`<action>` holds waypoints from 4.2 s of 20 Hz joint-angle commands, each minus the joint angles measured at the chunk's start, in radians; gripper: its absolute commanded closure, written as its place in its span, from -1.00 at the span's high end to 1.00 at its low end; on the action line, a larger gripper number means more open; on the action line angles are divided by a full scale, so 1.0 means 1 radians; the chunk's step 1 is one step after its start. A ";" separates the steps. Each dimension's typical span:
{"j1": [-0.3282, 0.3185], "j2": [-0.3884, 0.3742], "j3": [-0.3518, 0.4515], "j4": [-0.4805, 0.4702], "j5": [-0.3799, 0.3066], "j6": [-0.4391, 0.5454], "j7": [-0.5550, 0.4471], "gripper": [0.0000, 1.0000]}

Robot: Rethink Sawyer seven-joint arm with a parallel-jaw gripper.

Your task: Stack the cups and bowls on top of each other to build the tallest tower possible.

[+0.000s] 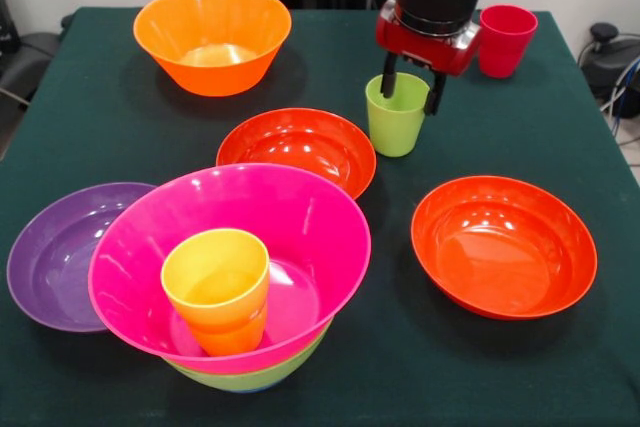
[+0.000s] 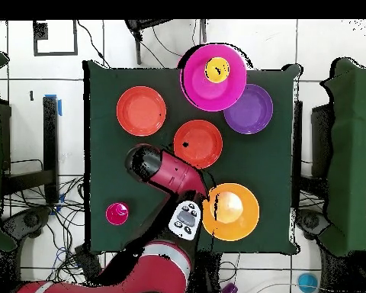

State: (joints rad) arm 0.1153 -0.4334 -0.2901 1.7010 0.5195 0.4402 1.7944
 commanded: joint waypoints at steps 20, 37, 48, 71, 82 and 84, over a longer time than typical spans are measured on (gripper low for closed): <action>0.006 0.003 0.139 0.068 -0.050 -0.064 0.123 1.00; 0.014 0.056 0.156 0.031 -0.037 -0.101 0.144 1.00; 0.024 0.064 0.150 0.019 -0.033 -0.100 0.154 1.00; 0.057 0.071 0.140 0.010 -0.023 -0.099 0.173 1.00; 0.053 0.068 0.148 0.024 -0.021 -0.114 0.168 -1.00; 0.056 0.069 0.142 0.017 -0.021 -0.106 0.170 -1.00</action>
State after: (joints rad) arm 0.1600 -0.4051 -0.2597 1.7312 0.5153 0.3834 1.7946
